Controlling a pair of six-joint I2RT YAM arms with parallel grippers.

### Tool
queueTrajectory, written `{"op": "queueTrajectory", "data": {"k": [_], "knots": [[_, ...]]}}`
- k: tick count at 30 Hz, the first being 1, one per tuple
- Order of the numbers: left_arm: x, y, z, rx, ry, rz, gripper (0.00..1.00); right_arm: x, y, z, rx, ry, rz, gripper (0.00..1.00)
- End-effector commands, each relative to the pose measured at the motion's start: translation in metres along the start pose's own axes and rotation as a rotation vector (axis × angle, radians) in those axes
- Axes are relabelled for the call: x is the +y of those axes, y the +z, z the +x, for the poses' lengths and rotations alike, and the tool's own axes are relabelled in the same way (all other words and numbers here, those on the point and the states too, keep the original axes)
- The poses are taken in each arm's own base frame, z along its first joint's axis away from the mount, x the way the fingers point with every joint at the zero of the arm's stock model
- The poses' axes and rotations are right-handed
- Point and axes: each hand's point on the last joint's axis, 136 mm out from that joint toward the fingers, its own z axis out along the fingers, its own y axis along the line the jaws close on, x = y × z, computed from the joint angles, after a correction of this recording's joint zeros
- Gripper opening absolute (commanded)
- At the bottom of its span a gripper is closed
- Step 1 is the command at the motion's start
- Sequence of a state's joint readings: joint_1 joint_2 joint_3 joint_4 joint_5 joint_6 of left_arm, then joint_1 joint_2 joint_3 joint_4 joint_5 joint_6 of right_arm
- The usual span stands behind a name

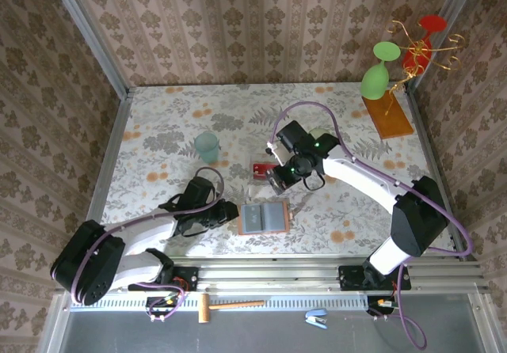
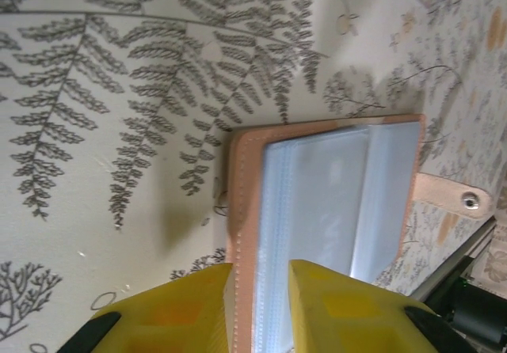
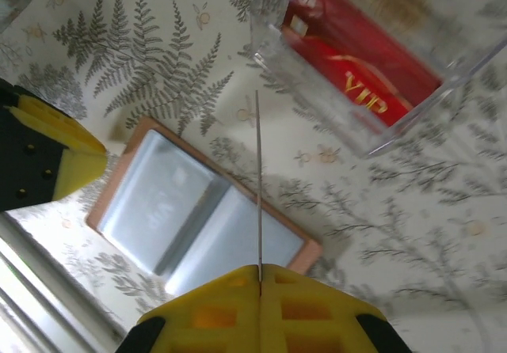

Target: Take the credit cards out of the card holder

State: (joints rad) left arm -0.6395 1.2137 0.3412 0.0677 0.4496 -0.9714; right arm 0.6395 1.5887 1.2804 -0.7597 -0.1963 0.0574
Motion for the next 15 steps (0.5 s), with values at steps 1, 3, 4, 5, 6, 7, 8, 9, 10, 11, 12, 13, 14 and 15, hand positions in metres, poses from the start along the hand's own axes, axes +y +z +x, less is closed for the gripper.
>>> {"op": "queueTrajectory", "data": {"k": [1,3,4,5,6,7,8,9,10,11,12,13,14,15], "knots": [[-0.001,0.005,-0.001,0.016,0.016,0.009,0.25,-0.011,-0.008,-0.001,0.031,-0.201,0.049,0.00],[0.000,0.008,-0.001,0.025,0.009,0.007,0.26,-0.019,-0.013,-0.008,0.025,-0.207,0.063,0.00],[0.000,0.009,-0.002,0.025,0.007,0.007,0.25,-0.022,-0.014,-0.011,0.023,-0.206,0.066,0.00],[0.000,0.009,-0.003,0.024,0.005,0.008,0.25,-0.025,-0.015,-0.014,0.024,-0.203,0.070,0.00],[-0.001,0.010,-0.003,0.025,0.005,0.010,0.25,-0.027,-0.016,-0.016,0.024,-0.209,0.071,0.00],[-0.002,0.011,-0.004,0.027,0.007,0.010,0.26,-0.028,-0.016,-0.017,0.027,-0.213,0.073,0.00],[-0.002,0.011,-0.004,0.028,0.009,0.010,0.26,-0.030,-0.016,-0.019,0.027,-0.222,0.075,0.00],[-0.004,0.012,-0.005,0.028,0.012,0.012,0.25,-0.030,-0.015,-0.020,0.032,-0.230,0.076,0.00],[-0.005,0.012,-0.006,0.030,0.011,0.014,0.25,-0.032,-0.015,-0.021,0.034,-0.237,0.081,0.00],[-0.006,0.012,-0.007,0.031,0.011,0.015,0.26,-0.033,-0.014,-0.021,0.041,-0.255,0.081,0.00],[-0.006,0.013,-0.007,0.033,0.012,0.016,0.25,-0.034,-0.013,-0.021,0.045,-0.276,0.084,0.00],[-0.007,0.013,-0.007,0.033,0.012,0.016,0.25,-0.035,-0.013,-0.022,0.047,-0.286,0.086,0.00],[-0.007,0.014,-0.007,0.036,0.012,0.017,0.26,-0.035,-0.013,-0.023,0.049,-0.301,0.081,0.00],[-0.008,0.015,-0.009,0.035,0.011,0.020,0.25,-0.033,-0.013,-0.024,0.050,-0.315,0.071,0.00]]}}
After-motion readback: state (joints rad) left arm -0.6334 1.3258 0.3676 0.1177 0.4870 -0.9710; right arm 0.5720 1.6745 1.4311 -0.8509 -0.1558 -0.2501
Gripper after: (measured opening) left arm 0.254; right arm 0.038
